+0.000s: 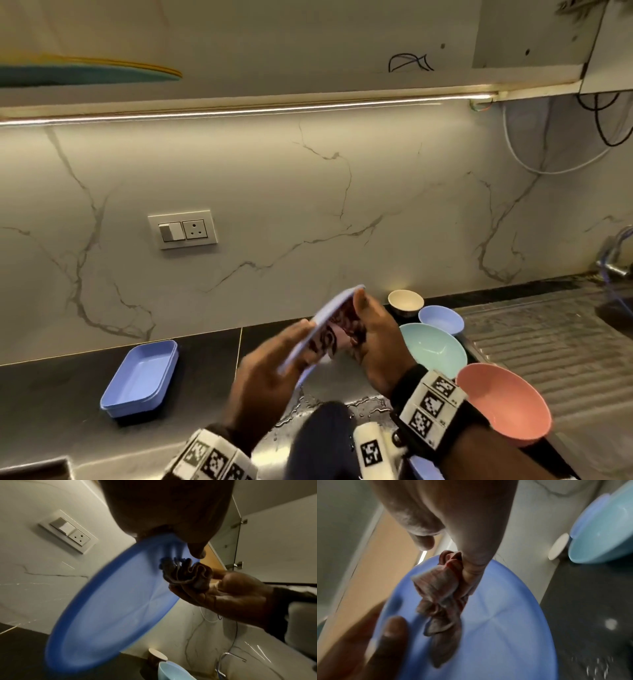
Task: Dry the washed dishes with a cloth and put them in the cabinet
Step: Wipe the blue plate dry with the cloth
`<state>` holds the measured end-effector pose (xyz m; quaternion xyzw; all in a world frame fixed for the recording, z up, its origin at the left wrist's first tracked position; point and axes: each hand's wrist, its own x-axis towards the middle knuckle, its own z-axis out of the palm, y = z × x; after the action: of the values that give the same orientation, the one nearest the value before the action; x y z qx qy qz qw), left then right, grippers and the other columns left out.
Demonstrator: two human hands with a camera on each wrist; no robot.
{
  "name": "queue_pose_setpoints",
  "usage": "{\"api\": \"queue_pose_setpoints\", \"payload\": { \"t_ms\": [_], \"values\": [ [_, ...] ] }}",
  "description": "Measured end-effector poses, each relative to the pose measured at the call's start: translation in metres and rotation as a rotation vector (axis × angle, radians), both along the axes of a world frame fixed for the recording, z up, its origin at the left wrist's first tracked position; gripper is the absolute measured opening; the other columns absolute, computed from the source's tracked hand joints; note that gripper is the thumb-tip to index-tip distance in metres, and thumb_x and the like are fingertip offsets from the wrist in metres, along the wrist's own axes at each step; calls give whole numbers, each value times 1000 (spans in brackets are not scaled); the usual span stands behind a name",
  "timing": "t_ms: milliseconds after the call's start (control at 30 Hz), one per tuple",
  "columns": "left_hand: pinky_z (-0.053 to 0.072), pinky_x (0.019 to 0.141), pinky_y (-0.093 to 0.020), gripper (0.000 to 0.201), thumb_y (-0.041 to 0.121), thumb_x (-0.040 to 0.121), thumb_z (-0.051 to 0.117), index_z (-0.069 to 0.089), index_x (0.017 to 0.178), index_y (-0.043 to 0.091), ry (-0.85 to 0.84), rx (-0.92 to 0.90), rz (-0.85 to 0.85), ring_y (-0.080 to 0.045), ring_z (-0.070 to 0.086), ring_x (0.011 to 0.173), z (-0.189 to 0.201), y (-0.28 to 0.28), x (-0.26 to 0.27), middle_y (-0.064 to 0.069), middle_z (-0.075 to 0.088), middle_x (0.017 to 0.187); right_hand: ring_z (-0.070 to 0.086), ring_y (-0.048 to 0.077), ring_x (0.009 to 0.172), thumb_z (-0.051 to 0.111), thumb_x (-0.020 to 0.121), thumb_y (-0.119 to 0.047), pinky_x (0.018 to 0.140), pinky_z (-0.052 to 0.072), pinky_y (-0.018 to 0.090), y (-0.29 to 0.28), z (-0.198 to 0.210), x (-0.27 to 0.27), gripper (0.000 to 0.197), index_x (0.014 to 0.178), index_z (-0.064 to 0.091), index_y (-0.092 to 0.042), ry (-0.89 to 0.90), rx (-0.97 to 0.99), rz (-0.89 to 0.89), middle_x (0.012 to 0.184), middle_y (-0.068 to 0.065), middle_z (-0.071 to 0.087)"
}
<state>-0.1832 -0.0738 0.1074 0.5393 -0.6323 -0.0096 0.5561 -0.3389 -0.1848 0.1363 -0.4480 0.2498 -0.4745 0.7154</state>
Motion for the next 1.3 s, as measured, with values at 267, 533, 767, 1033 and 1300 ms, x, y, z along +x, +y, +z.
{"api": "queue_pose_setpoints", "payload": {
  "t_ms": [267,533,767,1033,1300],
  "values": [
    [20,118,-30,37,62,90,48,47,127,67,25,313,18,15,33,137,-18,14,31,44,44,138,67,38,106,66,87,-3,80,59,45,9,-8,-25,42,128,57,-5,-70,63,126,119,22,67],
    [52,90,-54,43,42,92,63,65,125,14,928,537,-67,-37,68,108,-6,14,76,-15,71,120,60,51,110,78,79,-9,73,61,49,6,-14,-59,57,132,56,-5,-61,46,299,126,29,61],
    [62,73,-48,39,14,91,62,59,129,7,1105,323,-188,-41,69,101,9,21,70,-24,68,120,69,33,107,89,70,-24,92,55,53,-13,-32,-69,69,131,58,-15,252,-94,55,117,11,72],
    [61,79,-52,47,2,83,63,61,127,18,1040,229,-263,-39,70,103,30,23,54,-15,71,117,69,8,94,62,91,3,93,56,41,-36,2,-71,44,118,63,-32,338,-331,-245,113,-1,72],
    [60,79,-45,49,6,77,80,62,123,9,822,242,-237,-40,71,100,31,5,26,-20,72,113,56,25,121,50,90,-17,99,43,42,5,70,8,43,126,65,-33,714,-1714,-306,135,0,58]
  ]
}}
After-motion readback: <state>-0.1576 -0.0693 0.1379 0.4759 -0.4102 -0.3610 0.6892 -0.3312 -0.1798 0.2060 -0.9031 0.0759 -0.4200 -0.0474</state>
